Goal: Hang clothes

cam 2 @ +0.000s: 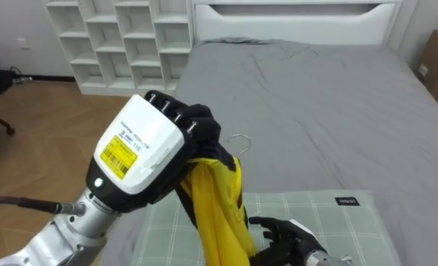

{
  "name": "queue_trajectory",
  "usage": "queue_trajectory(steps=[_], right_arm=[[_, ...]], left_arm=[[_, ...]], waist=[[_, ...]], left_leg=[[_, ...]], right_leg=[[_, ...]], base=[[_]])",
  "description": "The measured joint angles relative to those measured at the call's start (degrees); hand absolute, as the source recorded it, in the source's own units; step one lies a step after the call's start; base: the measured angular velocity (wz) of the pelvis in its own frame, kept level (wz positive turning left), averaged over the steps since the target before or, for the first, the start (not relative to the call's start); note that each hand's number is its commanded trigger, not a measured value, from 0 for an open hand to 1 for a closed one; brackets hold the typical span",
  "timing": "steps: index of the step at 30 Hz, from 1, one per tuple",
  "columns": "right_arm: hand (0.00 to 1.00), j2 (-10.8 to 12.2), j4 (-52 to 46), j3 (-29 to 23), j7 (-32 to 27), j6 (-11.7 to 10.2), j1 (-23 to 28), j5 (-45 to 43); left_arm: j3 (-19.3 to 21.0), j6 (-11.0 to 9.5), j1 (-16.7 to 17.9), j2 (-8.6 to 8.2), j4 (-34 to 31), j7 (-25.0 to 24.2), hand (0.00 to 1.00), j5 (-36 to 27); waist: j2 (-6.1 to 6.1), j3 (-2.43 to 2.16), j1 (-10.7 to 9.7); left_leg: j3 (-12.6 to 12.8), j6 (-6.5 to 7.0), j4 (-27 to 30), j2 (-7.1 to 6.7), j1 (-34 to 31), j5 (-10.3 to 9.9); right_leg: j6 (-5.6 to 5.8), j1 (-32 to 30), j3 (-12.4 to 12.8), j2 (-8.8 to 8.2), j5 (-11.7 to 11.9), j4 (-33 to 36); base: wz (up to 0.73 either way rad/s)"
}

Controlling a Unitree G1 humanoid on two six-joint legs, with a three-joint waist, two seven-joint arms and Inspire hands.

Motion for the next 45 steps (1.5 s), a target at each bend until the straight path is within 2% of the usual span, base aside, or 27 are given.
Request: queue_trajectory(steps=[9, 14, 18, 22, 25, 26, 27, 28, 29, 30, 39, 43, 45], right_arm=[[0.00, 0.18, -1.44, 3.93, 9.48, 0.16, 0.09, 1.84], [0.00, -0.13, -6.48, 7.36, 11.76, 0.84, 0.10, 1.98], [0.00, -0.24, -8.84, 8.32, 13.66, 2.19, 0.10, 1.97], [0.00, -0.88, -13.42, 8.93, 14.36, 2.41, 0.09, 3.25], [0.00, -0.23, -14.28, 9.06, 14.35, 2.41, 0.08, 5.31], [0.04, -0.24, -14.92, 9.39, 14.34, 2.41, 0.08, 5.70], [0.25, -0.27, -15.73, 9.44, 14.30, 2.50, 0.08, 5.70], [0.66, -0.32, -16.24, 9.44, 14.26, 2.51, 0.08, 5.70], [0.75, -0.55, -17.53, 9.43, 14.10, 2.51, 0.08, 5.70], [1.00, -0.79, -18.71, 9.43, 13.82, 2.50, 0.08, 5.81], [1.00, -1.19, -20.03, 9.37, 11.71, 2.63, 0.08, 5.98], [1.00, -1.44, -20.65, 9.41, 11.90, 2.49, 0.08, 5.70], [1.00, -1.59, -20.66, 9.41, 11.82, 2.48, 0.08, 5.70]], left_arm=[[-0.27, -0.06, 0.61, 0.89, 0.08, -0.05, 1.00, -0.08], [-2.99, 0.11, 1.09, 1.03, 0.26, -0.03, 1.00, -0.08], [-3.04, 0.39, 1.14, 1.12, 0.18, 0.03, 1.00, -0.18], [-3.02, 0.39, 1.13, 0.90, 0.20, 1.52, 1.00, -0.33], [-3.02, 0.38, 1.06, 0.50, 0.20, 2.33, 1.00, -0.37], [-3.03, 0.36, 1.07, 0.44, 0.20, 2.84, 1.00, -0.37], [-2.98, 0.34, 1.07, 0.43, 0.20, 3.10, 1.00, -0.37], [-2.94, 0.33, 1.07, 0.43, 0.20, 3.21, 1.00, -0.37], [-2.78, 0.32, 1.05, 0.43, 0.19, 3.73, 1.00, -0.37], [-2.67, 0.32, 1.05, 0.44, 0.17, 4.43, 1.00, -0.39], [-2.60, 0.19, 1.06, 0.50, -0.57, 8.69, 1.00, -0.39], [-1.40, 2.00, 1.02, 0.39, -0.55, 8.67, 1.00, -0.51], [-1.01, 1.90, 1.03, 0.40, -0.40, 8.67, 1.00, -1.36]], waist=[[0.00, 0.00, 0.62], [0.03, -0.04, 0.80], [0.39, -0.30, 1.67], [0.23, -0.42, 2.40], [0.14, -0.44, 2.30], [0.09, -0.41, 2.33], [-0.02, -0.36, 2.32], [-0.10, -0.37, 2.31], [-0.30, -0.35, 2.31], [-0.49, -0.35, 2.30], [-0.72, -0.40, 2.24], [-0.62, -0.39, 2.11], [-0.34, -0.36, 2.12]], left_leg=[[0.05, 0.00, -0.03, 0.18, 0.76, 0.00], [0.17, 0.00, 0.09, 0.19, 0.88, 0.00], [0.45, 0.00, 0.05, 0.21, 0.94, 0.00], [0.53, -0.01, 0.04, 0.22, 0.94, 0.01], [0.51, -0.02, -0.02, 0.19, 1.08, 0.02], [0.50, -0.01, -0.10, 0.19, 1.22, 0.03], [0.50, -0.01, -0.14, 0.21, 1.37, 0.03], [0.50, -0.01, -0.14, 0.22, 1.38, 0.03], [0.48, -0.01, -0.14, 0.22, 1.36, 0.03], [0.46, -0.01, -0.14, 0.22, 1.33, 0.03], [0.08, -0.01, -0.14, 0.21, 1.21, 0.02], [0.01, -0.02, -0.13, 0.20, 1.11, 0.02], [-0.03, -0.02, -0.04, 0.22, 1.03, 0.02]], right_leg=[[0.00, 0.51, 0.70, 0.05, 0.00, 0.05], [-0.02, 0.50, 1.02, 0.06, 0.01, 0.15], [-0.03, -0.03, 1.17, 0.06, 0.02, 0.29], [-0.03, -0.26, 1.12, 0.07, 0.01, 0.68], [-0.02, -0.29, 1.15, 0.06, 0.01, 0.95], [-0.02, -0.15, 1.14, 0.03, 0.01, 0.95], [-0.02, -0.02, 1.14, 0.02, 0.01, 0.96], [-0.01, 0.01, 1.14, 0.02, 0.01, 0.96], [-0.01, -0.01, 1.08, 0.02, 0.00, 0.97], [-0.01, -0.02, 1.04, 0.02, 0.00, 0.97], [-0.01, -0.05, 0.65, 0.02, 0.00, 1.05], [-0.02, 0.12, 0.55, 0.06, 0.01, 1.06], [-0.02, 0.21, 0.50, 0.00, 0.01, 1.07]], base=[[0.00], [-0.01], [-0.04], [-0.01], [0.00], [0.00], [0.00], [0.00], [0.00], [0.00], [0.01], [0.00], [0.00]])
